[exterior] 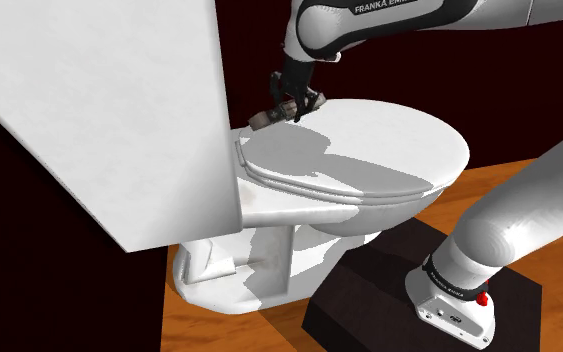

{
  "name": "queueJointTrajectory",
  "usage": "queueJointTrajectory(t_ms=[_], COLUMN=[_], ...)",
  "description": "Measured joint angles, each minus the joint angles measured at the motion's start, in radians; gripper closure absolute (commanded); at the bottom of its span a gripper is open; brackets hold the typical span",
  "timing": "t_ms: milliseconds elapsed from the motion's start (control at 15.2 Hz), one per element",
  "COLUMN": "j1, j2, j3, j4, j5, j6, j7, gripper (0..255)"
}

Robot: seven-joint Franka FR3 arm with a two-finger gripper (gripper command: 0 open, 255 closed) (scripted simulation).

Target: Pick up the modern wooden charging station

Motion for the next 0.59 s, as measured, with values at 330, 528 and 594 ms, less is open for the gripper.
queueJointTrajectory(t_ms=[330, 528, 594], j1=[-0.001, -0.003, -0.002], j2=[-0.009, -0.01, -0.013], j3=[-0.003, -0.006, -0.006], j4=[0.062, 0.101, 0.112], j5=[0.001, 0.001, 0.001], j6=[-0.071, -0.111, -0.125], j7=[-0.001, -0.004, -0.003], gripper=[255, 255, 255])
